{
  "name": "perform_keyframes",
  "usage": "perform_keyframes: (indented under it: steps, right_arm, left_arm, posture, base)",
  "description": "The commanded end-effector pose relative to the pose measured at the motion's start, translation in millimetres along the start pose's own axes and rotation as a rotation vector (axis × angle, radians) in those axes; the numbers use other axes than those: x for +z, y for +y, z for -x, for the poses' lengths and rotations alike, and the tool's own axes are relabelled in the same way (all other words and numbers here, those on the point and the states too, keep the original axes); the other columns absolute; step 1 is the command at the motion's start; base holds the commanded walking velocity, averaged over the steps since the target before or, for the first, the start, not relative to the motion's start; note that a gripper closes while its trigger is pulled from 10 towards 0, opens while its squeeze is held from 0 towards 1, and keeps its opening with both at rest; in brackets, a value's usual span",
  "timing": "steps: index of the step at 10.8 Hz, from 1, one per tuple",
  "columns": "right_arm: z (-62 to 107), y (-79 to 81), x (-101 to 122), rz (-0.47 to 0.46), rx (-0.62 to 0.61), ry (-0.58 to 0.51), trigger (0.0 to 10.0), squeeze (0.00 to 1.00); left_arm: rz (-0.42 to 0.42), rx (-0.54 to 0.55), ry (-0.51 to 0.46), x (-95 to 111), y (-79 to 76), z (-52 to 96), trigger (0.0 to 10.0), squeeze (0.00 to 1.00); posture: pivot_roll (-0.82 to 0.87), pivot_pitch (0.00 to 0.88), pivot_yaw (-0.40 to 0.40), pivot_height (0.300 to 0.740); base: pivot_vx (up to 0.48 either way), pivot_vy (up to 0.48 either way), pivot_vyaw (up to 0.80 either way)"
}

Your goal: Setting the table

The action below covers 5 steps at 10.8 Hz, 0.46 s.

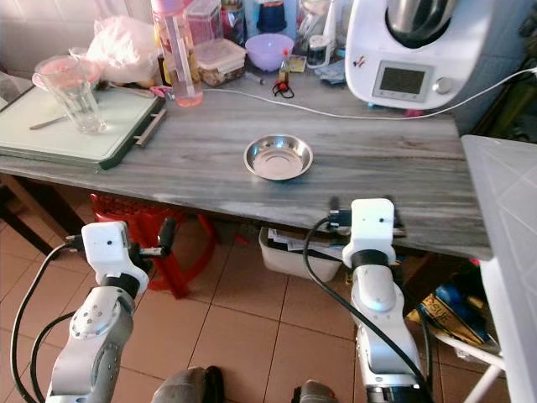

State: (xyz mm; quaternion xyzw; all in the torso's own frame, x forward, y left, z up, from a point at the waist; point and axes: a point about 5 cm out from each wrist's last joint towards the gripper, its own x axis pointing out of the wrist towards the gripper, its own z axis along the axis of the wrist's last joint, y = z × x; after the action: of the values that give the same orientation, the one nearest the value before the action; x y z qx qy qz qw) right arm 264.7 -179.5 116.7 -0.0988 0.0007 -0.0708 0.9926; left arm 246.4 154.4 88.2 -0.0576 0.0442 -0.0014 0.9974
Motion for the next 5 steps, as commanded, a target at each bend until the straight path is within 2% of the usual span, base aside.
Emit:
perform_keyframes:
  steps: [1,3,5]
  right_arm:
    - [3.0,2.1,-1,-0.046,0.042,0.002,10.0,0.0]
    - [8.0,-0.7,-2,-0.071,0.086,-0.05,10.0,0.0]
    - [10.5,-9.4,-14,0.026,0.007,-0.012,10.0,0.0]
  left_arm:
    - [-0.009,0.03,-0.022,4,7.1,-2.9,10.0,0.0]
    - [-0.022,0.041,-0.03,2,10.8,-4.4,10.0,0.0]
    - [-0.034,0.049,-0.034,1,14.7,-4.7,10.0,0.0]
  posture:
    - [-0.01,0.0,0.045,0.74]
    - [-0.01,0.0,0.047,0.74]
    - [-0.01,0.0,0.056,0.74]
  base:
    - [-0.247,0.0,0.0]
    - [-0.249,0.0,0.0]
    - [-0.244,0.0,0.0]
